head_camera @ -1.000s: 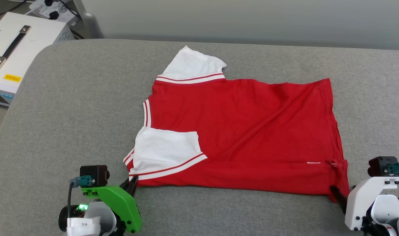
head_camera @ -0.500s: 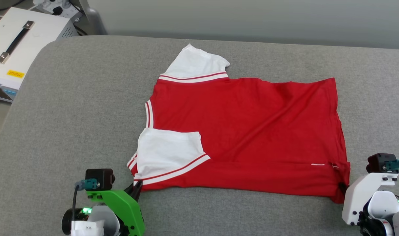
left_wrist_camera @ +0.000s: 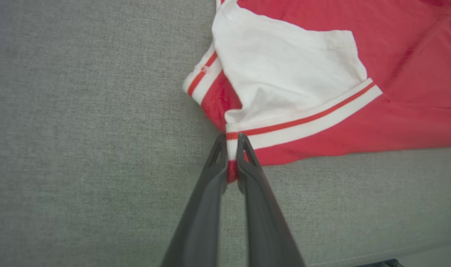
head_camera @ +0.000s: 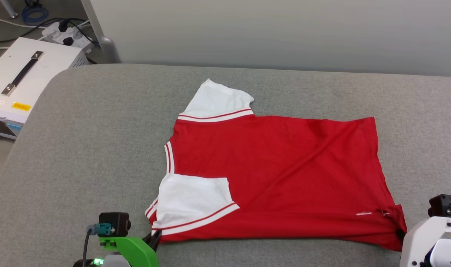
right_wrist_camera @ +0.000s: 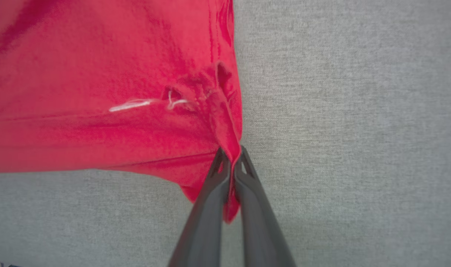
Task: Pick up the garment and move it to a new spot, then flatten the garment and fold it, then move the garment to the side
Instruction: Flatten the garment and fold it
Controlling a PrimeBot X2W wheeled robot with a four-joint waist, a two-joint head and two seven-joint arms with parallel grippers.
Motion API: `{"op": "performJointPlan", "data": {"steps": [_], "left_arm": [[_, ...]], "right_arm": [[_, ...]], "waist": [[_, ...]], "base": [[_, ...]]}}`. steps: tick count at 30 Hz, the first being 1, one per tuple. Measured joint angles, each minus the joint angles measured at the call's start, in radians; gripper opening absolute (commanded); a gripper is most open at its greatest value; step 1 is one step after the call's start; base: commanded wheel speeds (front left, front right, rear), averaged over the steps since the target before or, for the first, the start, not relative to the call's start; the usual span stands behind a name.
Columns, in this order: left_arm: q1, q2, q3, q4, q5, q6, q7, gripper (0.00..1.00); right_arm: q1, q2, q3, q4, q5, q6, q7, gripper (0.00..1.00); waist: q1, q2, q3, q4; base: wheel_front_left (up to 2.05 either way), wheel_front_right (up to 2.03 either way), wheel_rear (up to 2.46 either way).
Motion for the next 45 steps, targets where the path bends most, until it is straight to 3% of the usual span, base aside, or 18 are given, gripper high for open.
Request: {"op": "performJointPlan", "data": {"steps": [8,16,17,18,19,25,34,41,45], "left_arm": [[0.036,0.01,-0.024,-0.006,-0.013,0.003,0.039,0.0],[0.033,-0.004,-0.043,0.045,-0.013,-0.011,0.054,0.0],[0.031,-0.006,-0.044,0.051,-0.013,-0.013,0.054,0.31],[0.029,-0.007,-0.045,0.056,-0.012,-0.015,0.052,0.79],[0.026,-0.008,-0.044,0.059,-0.012,-0.015,0.049,1.0],[0.004,-0.011,-0.024,0.057,0.022,-0.017,-0.043,1.0],[-0.043,-0.024,0.024,0.004,0.113,-0.07,-0.285,1.0],[-0.039,-0.074,0.104,-0.061,0.209,-0.114,-0.318,1.0],[-0.048,-0.075,0.116,-0.064,0.261,-0.149,-0.318,1.0]], "right_arm": [[0.095,0.045,-0.049,-0.102,-0.026,0.0,0.121,0.0],[0.095,0.042,-0.032,-0.063,-0.018,0.0,0.099,0.0],[0.094,0.04,-0.029,-0.055,-0.015,0.0,0.097,0.0],[0.093,0.036,-0.026,-0.051,-0.015,0.0,0.084,0.33],[0.091,0.033,-0.025,-0.048,-0.014,0.0,0.073,1.0],[0.062,0.005,-0.009,-0.055,-0.001,0.0,-0.035,1.0],[0.033,-0.072,0.074,-0.131,0.014,0.0,-0.304,1.0],[0.033,-0.076,0.109,-0.147,0.02,0.0,-0.478,1.0],[0.026,-0.075,0.13,-0.162,0.019,0.0,-0.509,1.0]], "waist": [[0.0,0.0,-0.014,-0.003],[0.0,0.0,-0.001,-0.007],[0.0,0.0,-0.001,-0.008],[0.0,0.0,-0.002,-0.009],[0.0,0.0,-0.003,-0.009],[0.0,0.0,-0.027,-0.01],[0.0,0.0,-0.065,-0.018],[0.0,0.0,-0.067,-0.034],[0.0,0.0,-0.048,-0.05]], "base": [[0.0,0.0,0.0],[0.0,0.0,0.0],[0.0,0.0,0.0],[0.0,0.0,0.0],[0.0,0.0,0.0],[0.0,0.0,0.0],[0.0,0.0,0.0],[0.0,0.0,0.0],[0.0,0.0,0.0]]}}
